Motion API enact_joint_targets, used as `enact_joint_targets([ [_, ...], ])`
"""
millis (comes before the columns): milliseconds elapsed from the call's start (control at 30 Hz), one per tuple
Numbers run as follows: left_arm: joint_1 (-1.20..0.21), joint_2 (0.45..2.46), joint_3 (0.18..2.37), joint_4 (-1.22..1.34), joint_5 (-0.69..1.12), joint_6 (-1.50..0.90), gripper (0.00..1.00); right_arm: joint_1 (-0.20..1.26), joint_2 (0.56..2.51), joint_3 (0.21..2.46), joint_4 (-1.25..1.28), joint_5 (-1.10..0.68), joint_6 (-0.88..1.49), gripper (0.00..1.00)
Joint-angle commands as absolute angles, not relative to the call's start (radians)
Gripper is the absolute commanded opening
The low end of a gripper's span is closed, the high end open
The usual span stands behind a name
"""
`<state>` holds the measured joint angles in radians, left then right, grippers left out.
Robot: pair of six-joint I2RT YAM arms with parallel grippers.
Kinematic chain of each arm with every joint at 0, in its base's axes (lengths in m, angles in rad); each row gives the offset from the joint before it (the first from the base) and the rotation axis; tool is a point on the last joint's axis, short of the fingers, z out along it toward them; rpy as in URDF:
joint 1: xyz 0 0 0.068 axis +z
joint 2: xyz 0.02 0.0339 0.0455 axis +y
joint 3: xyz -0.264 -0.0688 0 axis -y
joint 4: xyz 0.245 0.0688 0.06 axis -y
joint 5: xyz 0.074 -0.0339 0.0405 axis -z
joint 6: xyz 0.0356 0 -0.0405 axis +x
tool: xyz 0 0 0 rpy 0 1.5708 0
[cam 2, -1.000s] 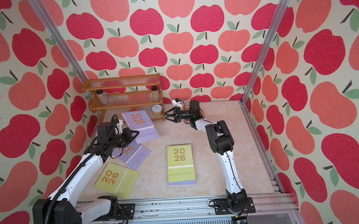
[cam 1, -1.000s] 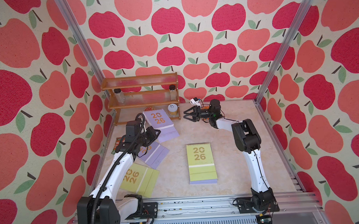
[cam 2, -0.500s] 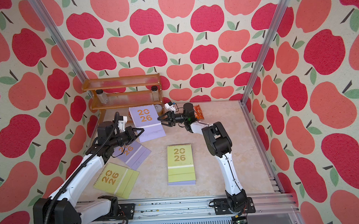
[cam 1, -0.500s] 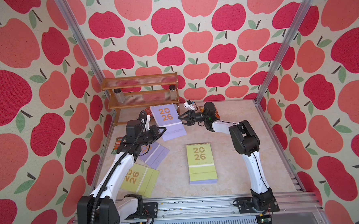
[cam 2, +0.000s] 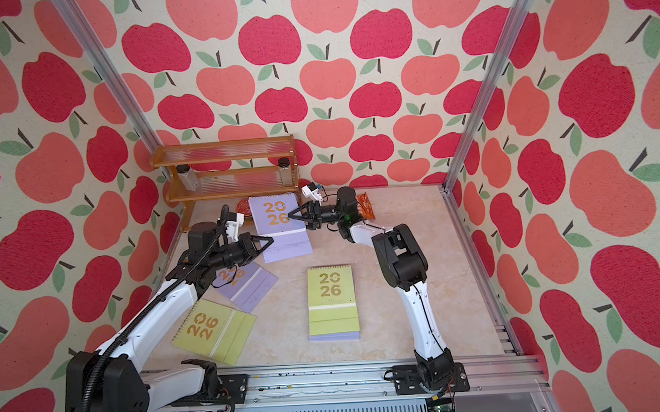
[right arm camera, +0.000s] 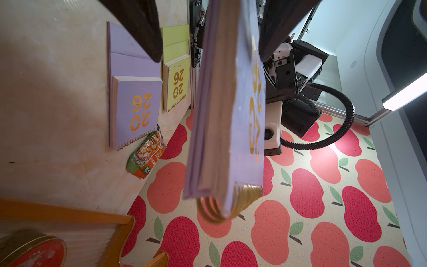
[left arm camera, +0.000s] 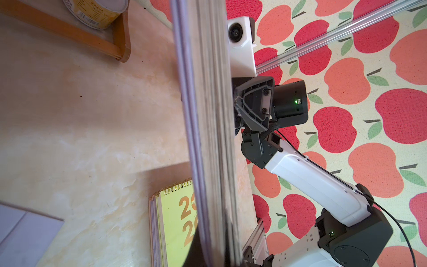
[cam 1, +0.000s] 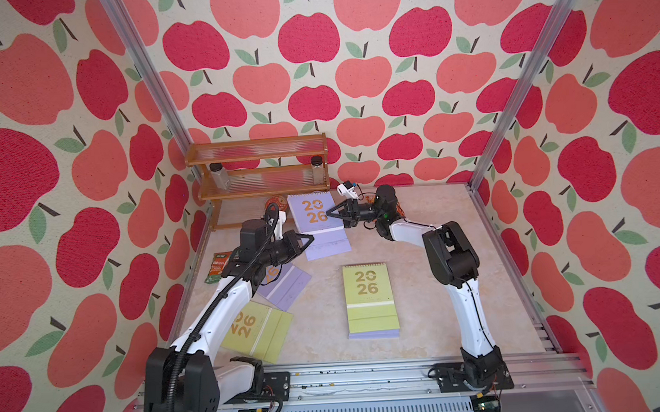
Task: Stack the calendars
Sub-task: Place the calendar at the calendar.
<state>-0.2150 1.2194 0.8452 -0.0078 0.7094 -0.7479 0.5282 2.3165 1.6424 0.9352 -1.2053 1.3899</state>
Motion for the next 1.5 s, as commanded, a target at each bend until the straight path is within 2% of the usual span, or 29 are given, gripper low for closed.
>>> enact_joint_targets([
  [0,-0.222,1.233,0.854,0.069,0.744,-0.718,0.00,0.525,2.276,1.681,1.006,-1.209,1.432,0.62],
  [100,-0.227,1.246,0.856,0.075,0.749,-0.718,0.00,0.517,2.269,1.679,1.023,-1.209,1.446,0.55],
  [267,-0.231,1.258,0.857,0.073,0.746,-0.716,0.00,0.502,2.248,1.668,1.025,-1.209,1.448,0.32],
  [333,-0.232,1.260,0.858,0.070,0.744,-0.713,0.00,0.499,2.240,1.661,1.029,-1.207,1.445,0.27],
  [533,-0.232,1.272,0.857,0.067,0.738,-0.710,0.00,0.491,2.221,1.640,1.032,-1.210,1.440,0.01],
  [600,-0.232,1.277,0.857,0.069,0.739,-0.711,0.00,0.491,2.221,1.632,1.058,-1.210,1.456,0.00],
  [633,-0.232,1.280,0.857,0.068,0.739,-0.710,0.03,0.492,2.218,1.629,1.069,-1.209,1.464,0.00],
  [700,-0.229,1.281,0.860,0.060,0.736,-0.705,0.18,0.490,2.212,1.626,1.077,-1.210,1.470,0.00],
  [767,-0.220,1.270,0.864,0.050,0.737,-0.697,0.40,0.484,2.198,1.619,1.069,-1.215,1.464,0.00],
  [867,-0.190,1.236,0.872,0.028,0.745,-0.689,0.65,0.469,2.171,1.601,1.035,-1.222,1.438,0.00],
  [967,-0.146,1.183,0.886,-0.002,0.761,-0.681,0.81,0.457,2.125,1.571,0.934,-1.230,1.361,0.00],
  [1067,-0.100,1.137,0.892,-0.029,0.773,-0.667,0.96,0.465,2.063,1.547,0.710,-1.239,1.172,0.00],
  [1133,-0.070,1.128,0.894,-0.032,0.792,-0.667,1.00,0.473,2.015,1.537,0.524,-1.233,1.021,0.00],
  [1267,-0.035,1.145,0.906,0.011,0.847,-0.689,1.00,0.496,1.937,1.542,0.167,-1.204,0.736,0.00],
  [1333,-0.035,1.166,0.908,0.077,0.886,-0.727,1.00,0.507,1.921,1.525,0.159,-1.213,0.724,0.00],
  [1467,-0.046,1.205,0.899,0.209,0.939,-0.801,0.97,0.518,1.918,1.459,0.400,-1.242,0.903,0.00],
])
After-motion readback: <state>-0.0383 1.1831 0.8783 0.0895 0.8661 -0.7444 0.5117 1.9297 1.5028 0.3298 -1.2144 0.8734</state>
